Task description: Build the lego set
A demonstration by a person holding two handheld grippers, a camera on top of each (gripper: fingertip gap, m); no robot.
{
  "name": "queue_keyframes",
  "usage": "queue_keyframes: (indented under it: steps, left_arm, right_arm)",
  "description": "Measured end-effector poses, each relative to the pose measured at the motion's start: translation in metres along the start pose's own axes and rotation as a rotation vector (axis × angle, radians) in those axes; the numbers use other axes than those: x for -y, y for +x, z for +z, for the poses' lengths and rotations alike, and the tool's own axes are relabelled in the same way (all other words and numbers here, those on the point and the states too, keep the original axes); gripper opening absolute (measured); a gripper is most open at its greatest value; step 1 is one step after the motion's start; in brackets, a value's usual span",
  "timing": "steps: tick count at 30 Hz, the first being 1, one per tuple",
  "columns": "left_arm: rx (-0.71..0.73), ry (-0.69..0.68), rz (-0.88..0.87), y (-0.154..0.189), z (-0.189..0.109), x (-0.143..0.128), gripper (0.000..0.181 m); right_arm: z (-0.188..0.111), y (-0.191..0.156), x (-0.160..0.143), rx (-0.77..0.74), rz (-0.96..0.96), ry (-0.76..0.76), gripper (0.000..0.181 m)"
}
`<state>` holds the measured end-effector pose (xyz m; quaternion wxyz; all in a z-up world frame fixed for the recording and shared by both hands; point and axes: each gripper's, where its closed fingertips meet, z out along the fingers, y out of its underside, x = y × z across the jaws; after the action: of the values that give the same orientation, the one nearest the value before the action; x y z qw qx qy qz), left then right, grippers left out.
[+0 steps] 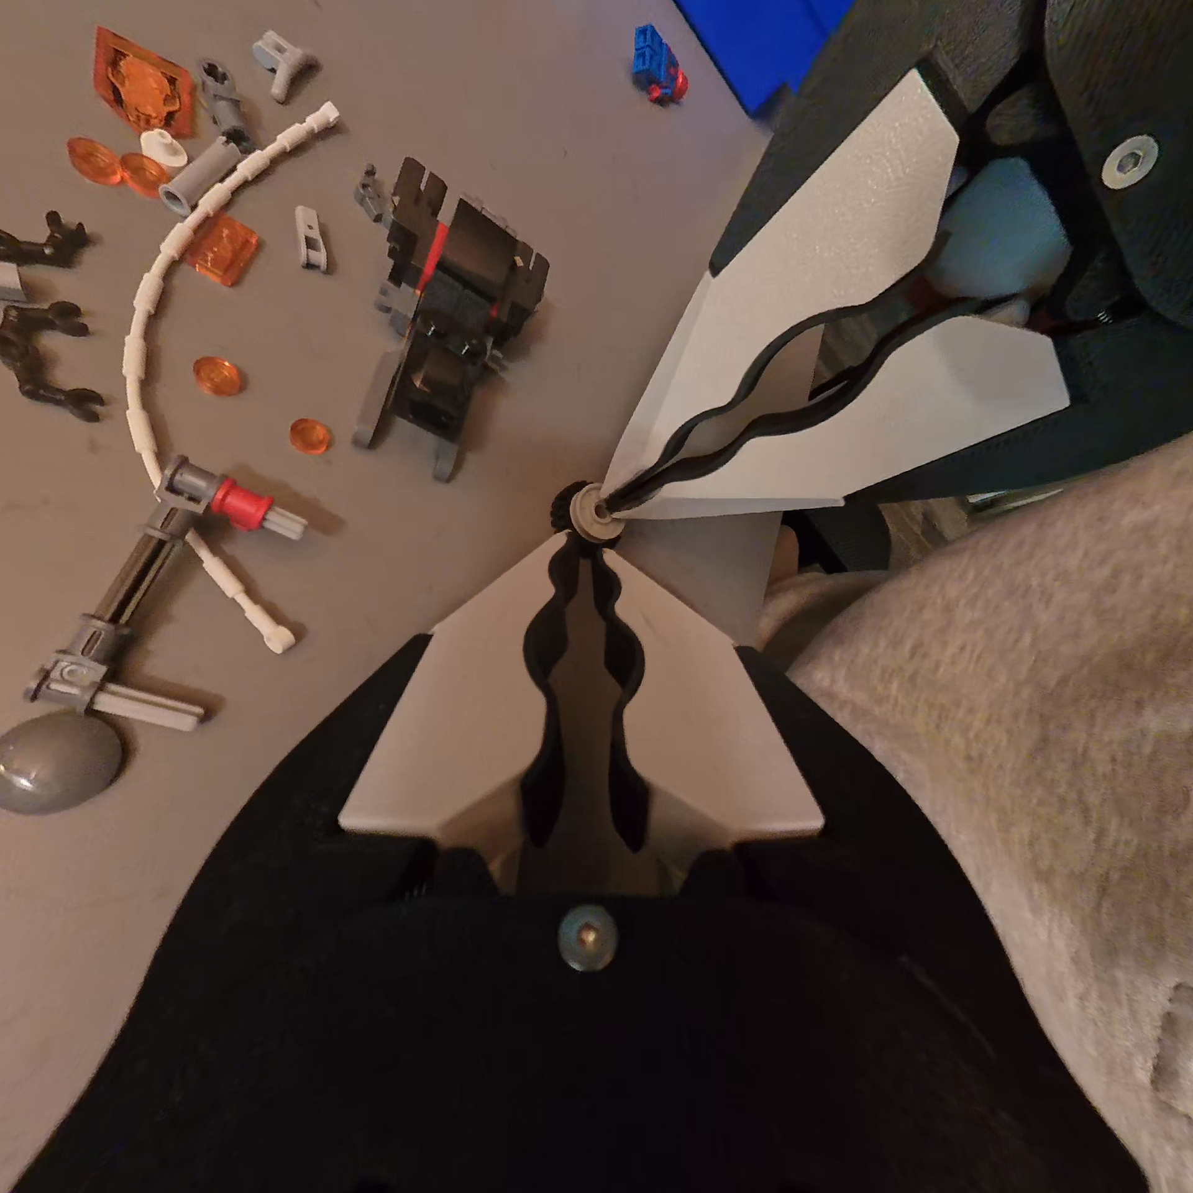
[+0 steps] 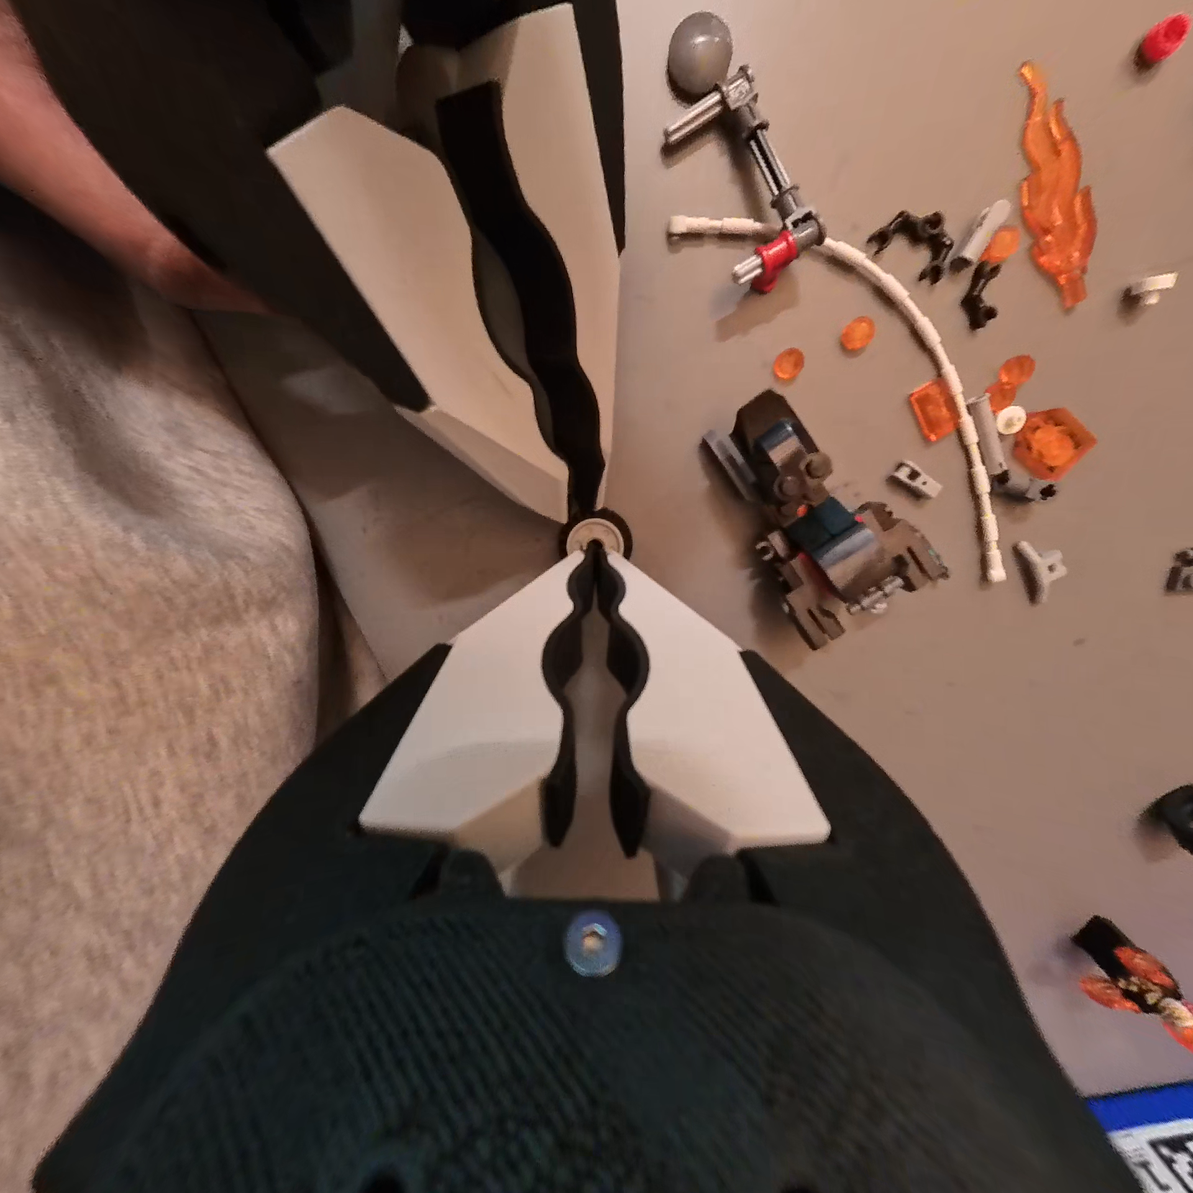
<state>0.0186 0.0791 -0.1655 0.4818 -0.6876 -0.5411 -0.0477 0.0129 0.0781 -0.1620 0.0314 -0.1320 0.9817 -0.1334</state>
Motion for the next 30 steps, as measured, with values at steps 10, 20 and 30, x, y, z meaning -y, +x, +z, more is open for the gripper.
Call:
queue_keyframes:
  steps: [10,20,30]
  left_arm:
    - [0.033,-0.004,0.012,-0.0027,0.0001,-0.0005,0.000]
    - [0.029,-0.005,0.002,-0.0032,-0.0002,-0.0008,0.000]
    - [0.044,-0.006,0.015,-0.0038,-0.0002,-0.0011,0.000]
  right_arm:
    - [0.0017,0.0003,-0.0005,-0.004,0.027,-0.053,0.000]
    - [0.0025,0.0007,0.0003,-0.024,0.025,-0.102,0.000]
    - [0.0061,0.0032,0.0017,0.021,0.062,-0.157,0.000]
